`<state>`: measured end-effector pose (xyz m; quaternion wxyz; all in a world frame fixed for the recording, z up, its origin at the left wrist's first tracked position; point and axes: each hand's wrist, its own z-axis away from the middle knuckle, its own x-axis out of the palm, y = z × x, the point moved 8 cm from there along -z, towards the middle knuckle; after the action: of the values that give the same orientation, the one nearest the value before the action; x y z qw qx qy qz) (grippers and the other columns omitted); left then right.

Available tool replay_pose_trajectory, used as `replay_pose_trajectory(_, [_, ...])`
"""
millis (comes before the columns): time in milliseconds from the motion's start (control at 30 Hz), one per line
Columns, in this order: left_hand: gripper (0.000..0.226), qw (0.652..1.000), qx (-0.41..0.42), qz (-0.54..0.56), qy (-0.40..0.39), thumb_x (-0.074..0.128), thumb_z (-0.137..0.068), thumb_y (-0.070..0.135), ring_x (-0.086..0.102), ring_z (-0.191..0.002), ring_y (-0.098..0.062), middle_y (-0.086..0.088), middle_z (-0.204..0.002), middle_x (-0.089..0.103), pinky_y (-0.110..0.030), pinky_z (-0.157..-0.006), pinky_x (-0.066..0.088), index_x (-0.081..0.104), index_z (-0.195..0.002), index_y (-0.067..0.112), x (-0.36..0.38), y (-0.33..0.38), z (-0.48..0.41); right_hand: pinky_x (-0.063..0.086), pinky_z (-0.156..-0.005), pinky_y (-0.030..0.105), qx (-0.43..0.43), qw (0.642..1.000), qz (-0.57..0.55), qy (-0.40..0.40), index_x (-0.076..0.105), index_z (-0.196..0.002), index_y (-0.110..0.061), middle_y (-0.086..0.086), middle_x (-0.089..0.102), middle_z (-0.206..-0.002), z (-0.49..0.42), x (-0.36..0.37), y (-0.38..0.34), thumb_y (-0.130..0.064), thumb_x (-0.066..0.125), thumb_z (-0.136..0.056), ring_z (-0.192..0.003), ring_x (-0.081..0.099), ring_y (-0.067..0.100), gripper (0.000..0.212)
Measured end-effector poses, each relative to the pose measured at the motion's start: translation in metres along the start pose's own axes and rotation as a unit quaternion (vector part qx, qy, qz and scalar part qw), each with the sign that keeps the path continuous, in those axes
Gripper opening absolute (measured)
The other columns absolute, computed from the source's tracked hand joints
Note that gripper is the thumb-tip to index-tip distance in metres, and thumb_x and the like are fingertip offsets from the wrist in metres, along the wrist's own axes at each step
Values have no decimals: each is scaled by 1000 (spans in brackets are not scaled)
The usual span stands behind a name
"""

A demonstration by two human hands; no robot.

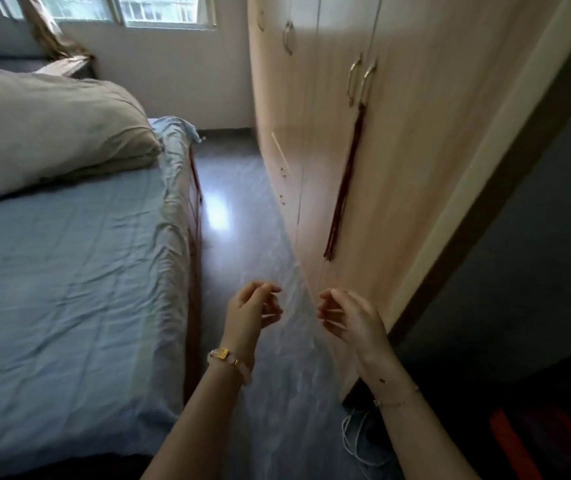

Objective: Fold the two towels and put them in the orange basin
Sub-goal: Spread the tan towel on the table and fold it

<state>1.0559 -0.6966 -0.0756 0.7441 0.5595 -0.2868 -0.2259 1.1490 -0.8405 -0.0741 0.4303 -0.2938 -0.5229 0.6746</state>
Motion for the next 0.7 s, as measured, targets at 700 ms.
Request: replay_pose_trajectory(700, [28,983,27,55,175,46,-93,7,54,-44,-3,1,-57,53,-13,-45,45,59,-69,12,-94,47,-176,49,-70,26,13,989,-18,-145,67,-83,-13,-1,66,-71,-205,144,-39,-18,46,-97,-75,63,16,26])
